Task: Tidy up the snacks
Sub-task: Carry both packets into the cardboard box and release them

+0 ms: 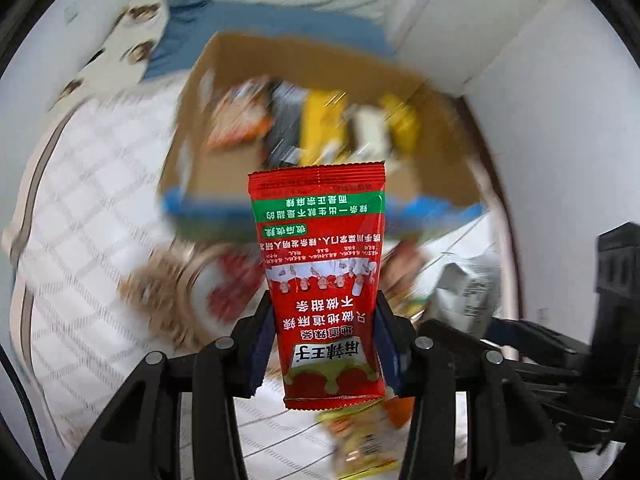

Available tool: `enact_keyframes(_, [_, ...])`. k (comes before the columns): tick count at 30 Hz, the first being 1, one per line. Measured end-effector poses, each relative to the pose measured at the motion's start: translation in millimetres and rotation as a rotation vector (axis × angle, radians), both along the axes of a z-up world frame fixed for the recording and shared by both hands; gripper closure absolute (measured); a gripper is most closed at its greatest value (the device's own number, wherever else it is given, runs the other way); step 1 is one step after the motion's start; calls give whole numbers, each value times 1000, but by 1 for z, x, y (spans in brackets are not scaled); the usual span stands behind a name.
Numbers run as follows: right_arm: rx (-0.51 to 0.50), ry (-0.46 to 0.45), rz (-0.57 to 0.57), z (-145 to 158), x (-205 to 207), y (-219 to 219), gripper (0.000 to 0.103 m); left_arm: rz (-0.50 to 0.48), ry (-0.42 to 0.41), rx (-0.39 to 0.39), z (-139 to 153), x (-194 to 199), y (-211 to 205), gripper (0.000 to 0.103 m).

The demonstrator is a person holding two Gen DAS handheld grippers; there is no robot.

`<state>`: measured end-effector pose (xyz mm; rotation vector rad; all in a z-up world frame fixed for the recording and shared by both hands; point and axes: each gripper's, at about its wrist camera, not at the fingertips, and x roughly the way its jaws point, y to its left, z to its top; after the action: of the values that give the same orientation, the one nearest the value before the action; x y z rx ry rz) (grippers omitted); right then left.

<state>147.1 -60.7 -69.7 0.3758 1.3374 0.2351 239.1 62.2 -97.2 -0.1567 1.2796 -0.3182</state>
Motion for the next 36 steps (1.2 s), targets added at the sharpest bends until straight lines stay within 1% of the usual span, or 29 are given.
enact_keyframes(2, [7,-41,-18,22,21,-13,45,-20,-13,-25,17,21,-7,60])
enact_keyframes(3, [-1,-57,-22,29,32,-20,45,-35,-20,-21,24,36,-15,60])
enact_keyframes(5, [-32,-85,-30,38,58,-31,45,-48,-27,-15,29,63,-29,60])
enact_keyframes(6, [-46,-90,-33,39,69,-36,45,-60,-9,-10,26,79,-36,60])
enact_keyframes(8, [-73,-82,-35,36,94,-42,45,-67,42,-10,14,107,-48,60])
enact_keyframes(10, [-104,-58,-25,27,116,-46,45,-76,110,-7,-6,136,-60,60])
enact_keyframes(12, [-133,-20,-16,13,135,-49,45,-87,171,1,-27,158,-69,60])
enact_keyframes(15, [-167,49,-1,-15,157,-51,45,-88,276,0,-61,178,-79,60])
enact_keyframes(16, [-179,64,2,-24,160,-52,45,-87,303,10,-72,184,-81,60])
enact_keyframes(18, [-203,101,16,-43,172,-52,45,-86,334,18,-86,188,-88,60])
enact_keyframes(21, [-212,150,26,-69,183,-56,45,-88,368,56,-107,195,-94,60])
enact_keyframes(25, [-218,196,34,-93,193,-60,45,-110,403,92,-124,197,-101,58])
enact_keyframes(27, [-220,225,38,-101,197,-60,37,-120,428,106,-134,196,-103,56])
enact_keyframes(28, [-217,235,52,-103,199,-59,25,-119,434,113,-138,197,-105,50])
enact_keyframes(29, [-218,242,59,-105,200,-58,13,-116,433,114,-140,197,-104,41])
enact_keyframes(30, [-227,250,64,-107,202,-56,11,-111,426,117,-141,197,-103,35])
enact_keyframes(31, [-235,249,69,-106,204,-55,11,-107,421,120,-142,197,-102,26])
enact_keyframes(32, [-238,251,69,-107,205,-55,11,-100,417,113,-142,196,-101,24])
enact_keyframes(33, [-236,251,66,-108,206,-55,11,-96,411,110,-139,197,-98,24])
enact_keyframes(35, [-232,252,59,-109,207,-57,11,-90,393,129,-136,197,-93,24])
enact_keyframes(36, [-232,248,55,-110,208,-58,11,-88,381,131,-136,190,-87,24])
